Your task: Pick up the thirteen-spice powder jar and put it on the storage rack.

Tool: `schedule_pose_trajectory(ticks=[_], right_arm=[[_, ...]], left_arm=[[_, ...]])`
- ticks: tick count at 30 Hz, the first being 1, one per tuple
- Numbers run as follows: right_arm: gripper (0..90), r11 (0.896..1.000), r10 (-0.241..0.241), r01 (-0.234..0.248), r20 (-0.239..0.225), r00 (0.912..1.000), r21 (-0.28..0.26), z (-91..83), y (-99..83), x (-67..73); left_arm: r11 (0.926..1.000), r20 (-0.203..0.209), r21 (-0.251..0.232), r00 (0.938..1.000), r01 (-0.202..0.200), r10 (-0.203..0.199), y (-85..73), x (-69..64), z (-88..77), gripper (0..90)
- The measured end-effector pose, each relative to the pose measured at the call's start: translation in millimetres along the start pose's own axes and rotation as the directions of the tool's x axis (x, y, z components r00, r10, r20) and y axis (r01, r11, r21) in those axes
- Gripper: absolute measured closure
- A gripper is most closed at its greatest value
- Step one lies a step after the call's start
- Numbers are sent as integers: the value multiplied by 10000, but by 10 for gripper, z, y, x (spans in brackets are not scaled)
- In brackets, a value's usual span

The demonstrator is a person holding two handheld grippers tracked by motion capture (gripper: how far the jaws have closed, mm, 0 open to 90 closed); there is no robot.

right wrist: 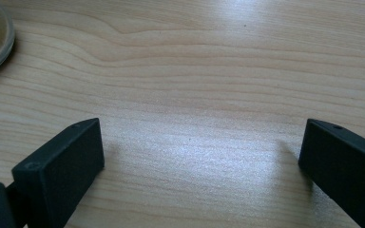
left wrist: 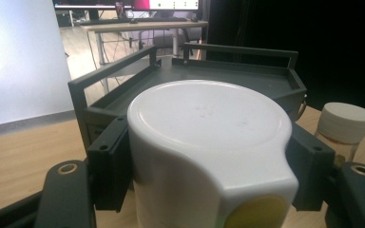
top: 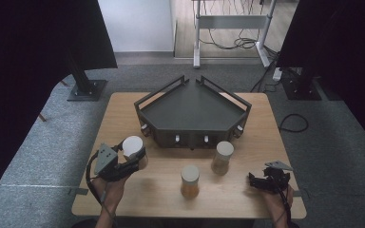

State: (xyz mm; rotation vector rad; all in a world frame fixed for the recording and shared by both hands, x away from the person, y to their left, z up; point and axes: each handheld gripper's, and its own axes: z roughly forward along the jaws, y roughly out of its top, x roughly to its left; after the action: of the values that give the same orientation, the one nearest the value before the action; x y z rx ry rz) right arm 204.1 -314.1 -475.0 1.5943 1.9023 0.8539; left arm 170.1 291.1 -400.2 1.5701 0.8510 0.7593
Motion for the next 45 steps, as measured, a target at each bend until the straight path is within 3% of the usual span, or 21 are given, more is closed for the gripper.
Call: schedule_pose_trajectory(ticks=[9, 21, 27, 45], right_arm=[[4, 10000, 4, -4, 2, 10000, -4, 0, -1, 0], [5, 10000, 14, -14, 3, 10000, -2, 0, 0, 1], [6, 10000, 10, -10, 4, 10000, -7, 0, -1, 0], [11, 10000, 28, -28, -11, 10000, -19, -1, -1, -4]], left_arm=[[10000, 174, -22, 9998, -75, 76, 155, 71, 140, 306], [9998, 74, 49, 9997, -217, 216, 335, 145, 345, 306], [10000, 141, -43, 9999, -15, 16, 425, 212, 472, 306], [10000, 119, 47, 9999, -33, 33, 672, 309, 875, 306]])
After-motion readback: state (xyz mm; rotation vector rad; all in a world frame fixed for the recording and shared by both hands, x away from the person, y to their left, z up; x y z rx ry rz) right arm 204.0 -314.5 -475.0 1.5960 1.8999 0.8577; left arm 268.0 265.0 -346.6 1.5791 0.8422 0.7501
